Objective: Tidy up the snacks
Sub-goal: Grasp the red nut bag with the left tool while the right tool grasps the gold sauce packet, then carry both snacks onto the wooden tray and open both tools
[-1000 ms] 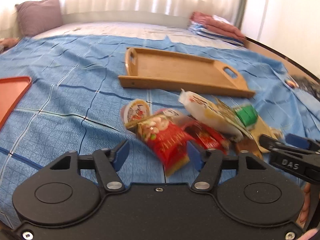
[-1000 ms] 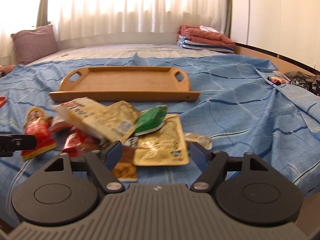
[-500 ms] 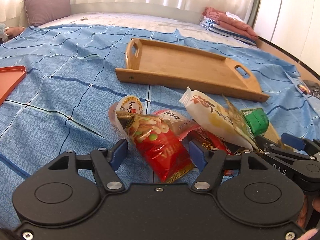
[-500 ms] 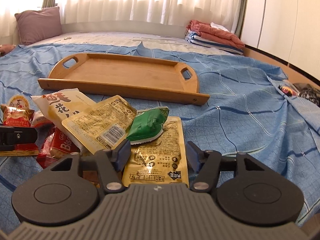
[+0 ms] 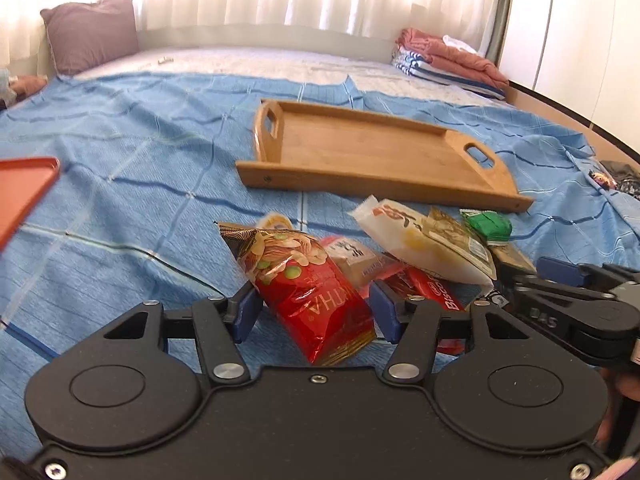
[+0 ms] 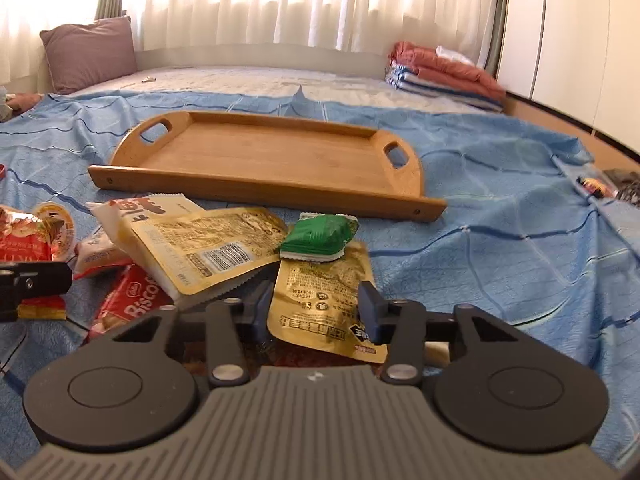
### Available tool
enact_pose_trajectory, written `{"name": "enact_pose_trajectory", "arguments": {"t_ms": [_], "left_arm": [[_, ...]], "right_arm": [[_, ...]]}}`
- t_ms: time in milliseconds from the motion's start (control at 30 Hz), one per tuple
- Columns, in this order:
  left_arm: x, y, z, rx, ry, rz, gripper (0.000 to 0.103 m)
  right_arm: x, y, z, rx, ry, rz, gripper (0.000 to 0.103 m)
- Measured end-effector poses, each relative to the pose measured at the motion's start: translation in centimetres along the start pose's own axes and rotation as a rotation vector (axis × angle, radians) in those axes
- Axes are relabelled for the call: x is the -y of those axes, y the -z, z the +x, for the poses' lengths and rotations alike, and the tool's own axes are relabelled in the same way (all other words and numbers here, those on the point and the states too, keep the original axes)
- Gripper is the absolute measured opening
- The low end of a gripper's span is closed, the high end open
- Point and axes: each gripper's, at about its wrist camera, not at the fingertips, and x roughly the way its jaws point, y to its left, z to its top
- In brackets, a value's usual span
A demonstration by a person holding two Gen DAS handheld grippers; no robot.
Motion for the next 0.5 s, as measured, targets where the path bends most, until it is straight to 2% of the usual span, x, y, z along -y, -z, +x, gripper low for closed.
{"name": "enact_pose_trajectory", "arguments": {"t_ms": [100, 133, 200, 300, 400, 500], "left_arm": [[-0.3, -0.2, -0.4, 0.007, 0.006, 0.000, 0.056], [-0.5, -0.3, -0.5, 0.010, 0.005, -0.001, 0.056], [-0.7, -0.4, -0.6, 0.012, 0.002, -0.004, 0.056], [-1.0, -0.5, -0.9, 0.014, 0.007, -0.009, 0.056], [-1.2, -0.7, -1.0, 0.014, 0.008, -0.009, 0.056], [-1.1, -1.0, -0.9, 0.008, 0.011, -0.002, 0.056]], "right_arm": [[0.0, -0.3, -0.8, 0.011, -0.008, -0.006, 0.036], [0.3, -0.3, -0.8, 0.017, -0.008, 0.010, 0.050], [1.3, -0.6, -0.1, 0.005, -0.025, 0.058, 0.066], [2.8, -1.1, 1.4, -0.040, -0.060, 0.110, 0.075], [3.2, -1.4, 3.3, -0.085, -0.061, 0.084, 0.082], [3.5, -1.6, 5.0, -0.121, -0.074, 0.092, 0.084]]}}
